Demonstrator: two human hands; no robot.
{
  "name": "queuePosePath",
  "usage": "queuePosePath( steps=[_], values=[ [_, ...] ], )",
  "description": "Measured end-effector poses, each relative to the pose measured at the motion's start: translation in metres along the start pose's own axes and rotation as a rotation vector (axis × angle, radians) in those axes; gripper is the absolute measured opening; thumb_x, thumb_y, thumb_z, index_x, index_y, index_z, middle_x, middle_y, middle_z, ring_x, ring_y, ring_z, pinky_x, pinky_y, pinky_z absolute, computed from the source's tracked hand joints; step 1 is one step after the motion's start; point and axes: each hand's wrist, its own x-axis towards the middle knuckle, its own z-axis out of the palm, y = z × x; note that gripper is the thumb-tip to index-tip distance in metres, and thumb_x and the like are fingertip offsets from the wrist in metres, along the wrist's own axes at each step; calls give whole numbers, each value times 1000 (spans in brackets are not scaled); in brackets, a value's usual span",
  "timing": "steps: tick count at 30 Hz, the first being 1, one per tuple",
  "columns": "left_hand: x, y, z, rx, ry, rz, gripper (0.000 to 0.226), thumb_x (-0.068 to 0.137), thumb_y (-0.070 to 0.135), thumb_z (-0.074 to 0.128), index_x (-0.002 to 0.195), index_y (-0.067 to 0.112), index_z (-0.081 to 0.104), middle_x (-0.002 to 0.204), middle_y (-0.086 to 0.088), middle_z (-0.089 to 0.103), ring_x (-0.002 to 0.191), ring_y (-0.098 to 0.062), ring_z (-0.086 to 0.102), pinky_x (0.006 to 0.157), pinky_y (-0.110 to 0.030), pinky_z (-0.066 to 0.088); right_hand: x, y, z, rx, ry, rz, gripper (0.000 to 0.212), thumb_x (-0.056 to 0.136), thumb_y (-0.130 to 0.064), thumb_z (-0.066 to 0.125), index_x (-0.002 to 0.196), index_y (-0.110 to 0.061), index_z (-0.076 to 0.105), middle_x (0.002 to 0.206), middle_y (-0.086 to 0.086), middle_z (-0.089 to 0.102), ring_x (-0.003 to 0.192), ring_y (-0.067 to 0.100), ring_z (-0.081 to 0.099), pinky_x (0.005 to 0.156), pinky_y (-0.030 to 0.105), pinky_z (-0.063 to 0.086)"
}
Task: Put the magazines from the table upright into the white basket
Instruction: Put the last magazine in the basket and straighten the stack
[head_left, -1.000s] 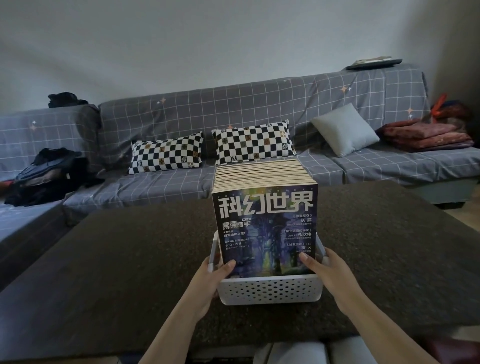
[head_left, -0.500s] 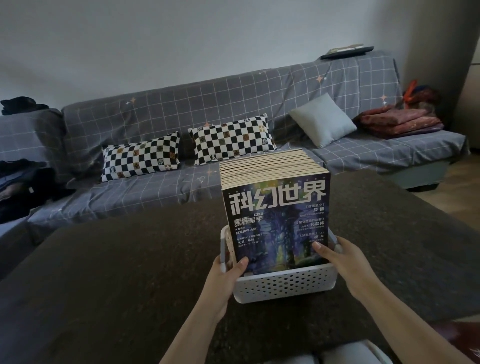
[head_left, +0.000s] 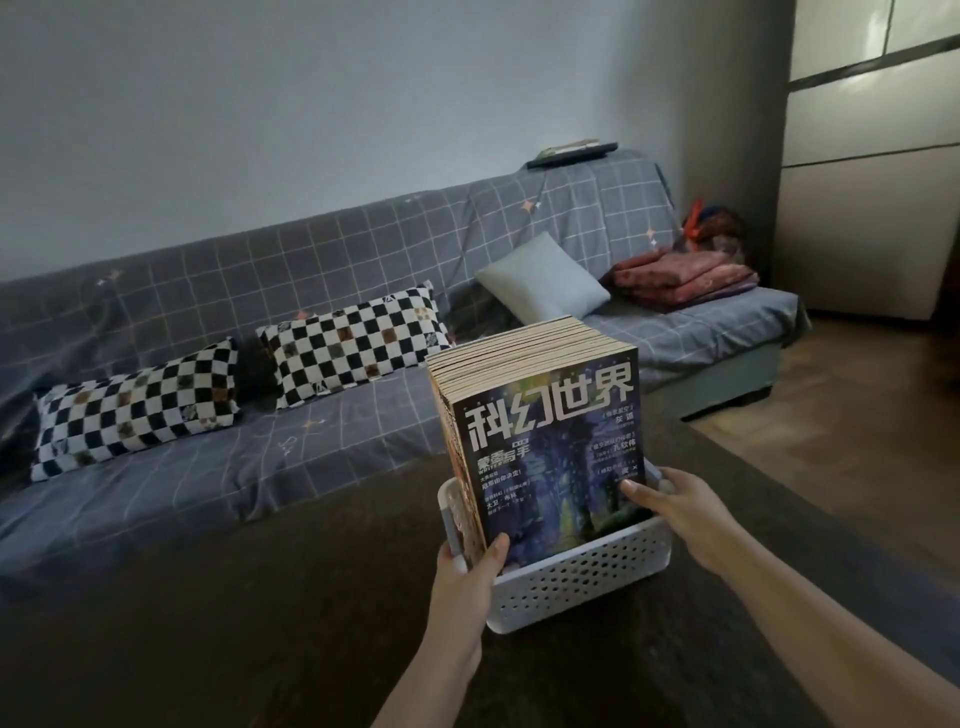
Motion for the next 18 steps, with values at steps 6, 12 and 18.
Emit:
queuePosePath(
  steps=[6,12,18],
  values=[
    [73,11,65,32,32,7,64,82,33,73,133,13,42,119,-3,61,111,-23,56,105,-46,41,91,-9,-33,-45,64,-67,30,75,-34,76,99,-19,65,79,-12,66,77,7,60,66,29,48],
    [134,15,117,35,8,11,68,80,38,74,135,14,42,122,-8,62,114,-28,57,105,-51,41,162,-15,-60,-72,135,-96,22,71,-40,77,77,-25,63,77,-4,68,77,17,65,84,44,53],
    [182,19,156,34,24,-9,70,78,43,74,132,16,38,124,-7,59,115,-28,56,105,-51,41,220,-21,-80,-54,121,-63,74,67,-46,78,127,-8,56,112,5,65,98,23,61,85,40,51]
  ],
)
